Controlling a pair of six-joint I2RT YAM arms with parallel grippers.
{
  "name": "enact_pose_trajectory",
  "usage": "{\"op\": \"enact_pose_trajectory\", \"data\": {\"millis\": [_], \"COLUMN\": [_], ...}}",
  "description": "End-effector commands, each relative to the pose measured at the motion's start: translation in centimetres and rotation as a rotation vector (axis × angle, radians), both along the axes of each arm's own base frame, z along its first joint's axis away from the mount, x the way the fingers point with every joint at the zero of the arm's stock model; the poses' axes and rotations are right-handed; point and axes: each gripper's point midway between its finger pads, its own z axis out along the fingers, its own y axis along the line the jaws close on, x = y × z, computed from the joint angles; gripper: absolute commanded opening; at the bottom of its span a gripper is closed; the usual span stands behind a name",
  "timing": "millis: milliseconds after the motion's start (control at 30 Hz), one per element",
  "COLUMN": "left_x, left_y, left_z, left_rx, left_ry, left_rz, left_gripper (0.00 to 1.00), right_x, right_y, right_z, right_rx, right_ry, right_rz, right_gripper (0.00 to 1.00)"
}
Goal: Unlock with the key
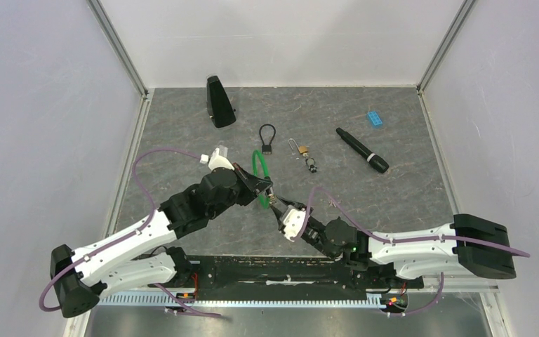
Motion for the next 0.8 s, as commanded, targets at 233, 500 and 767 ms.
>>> {"op": "enact_pose_trajectory", "data": {"millis": [233,500,767], "left_x": [1.3,1.4,0.9], "left_y": [1.3,1.4,0.4], "left_z": [4.3,5.6,6.7], "left_rx": [-0.093,-0.123,-0.157], "left_ry": [-0.088,-0.096,-0.096], "left_rz": [0.101,0.107,0.055], "left_gripper": [0.02,0.02,0.02], "right_x": [-0.1,1.4,1.9], "right_y": [-2.5,-4.2,-2.6], "right_z": [0.6,-1.2,0.1], "right_rx": [0.25,0.342,0.373], "right_ry": [0.222,0.286,0.266], "right_rz": [-0.015,0.011,0.104], "right_gripper": [0.83,0.87,0.76]}}
